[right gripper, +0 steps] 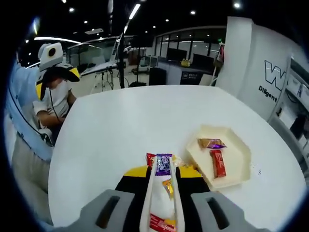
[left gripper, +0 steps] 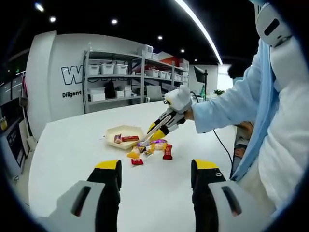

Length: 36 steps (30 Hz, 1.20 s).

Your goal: Place the target food into the container with the food tongs after gripping and lifting it, then release it inside without dropping or visibly crushing the food.

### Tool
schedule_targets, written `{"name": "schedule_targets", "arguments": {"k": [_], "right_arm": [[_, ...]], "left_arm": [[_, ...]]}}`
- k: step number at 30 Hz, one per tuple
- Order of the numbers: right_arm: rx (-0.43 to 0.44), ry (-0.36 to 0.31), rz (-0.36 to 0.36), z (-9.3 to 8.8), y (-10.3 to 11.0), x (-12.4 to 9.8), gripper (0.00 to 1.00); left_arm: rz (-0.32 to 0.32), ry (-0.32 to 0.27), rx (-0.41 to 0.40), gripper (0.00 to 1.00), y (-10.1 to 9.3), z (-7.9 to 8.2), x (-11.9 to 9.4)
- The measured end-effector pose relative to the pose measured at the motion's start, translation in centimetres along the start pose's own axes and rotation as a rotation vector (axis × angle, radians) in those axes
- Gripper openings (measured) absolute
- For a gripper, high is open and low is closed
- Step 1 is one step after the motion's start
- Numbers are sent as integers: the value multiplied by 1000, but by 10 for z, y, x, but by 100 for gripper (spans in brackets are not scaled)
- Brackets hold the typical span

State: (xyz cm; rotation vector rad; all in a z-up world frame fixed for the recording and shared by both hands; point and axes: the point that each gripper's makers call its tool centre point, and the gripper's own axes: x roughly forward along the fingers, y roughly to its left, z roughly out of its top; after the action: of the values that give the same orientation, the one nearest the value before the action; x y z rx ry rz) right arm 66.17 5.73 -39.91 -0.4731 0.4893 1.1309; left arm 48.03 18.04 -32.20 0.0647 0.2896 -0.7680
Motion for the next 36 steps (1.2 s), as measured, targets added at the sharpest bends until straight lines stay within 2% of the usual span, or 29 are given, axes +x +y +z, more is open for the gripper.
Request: {"name": "schedule_targets", "arguments": {"k": [7, 11, 15, 21, 26, 36], "right_arm": [[-6, -27, -67, 24, -44, -6, 13], [-4, -33, -100, 32, -66, -8, 13], [6, -34, -119, 34, -79, -8, 13], [30, -27, -127, 27, -96, -1, 15], [47, -11, -131, 16, -104, 7, 16], [55, -13, -103, 16, -90, 7, 16]], "left_arm": [[3, 3, 0, 56, 3, 0, 1], [11, 3, -2, 56, 6, 0, -1], [20, 7, -6, 56, 8, -1, -3], [30, 16, -9, 56, 10, -2, -6], [34, 23, -10, 56, 12, -3, -7], [28, 18, -13, 56, 15, -3, -1]]}}
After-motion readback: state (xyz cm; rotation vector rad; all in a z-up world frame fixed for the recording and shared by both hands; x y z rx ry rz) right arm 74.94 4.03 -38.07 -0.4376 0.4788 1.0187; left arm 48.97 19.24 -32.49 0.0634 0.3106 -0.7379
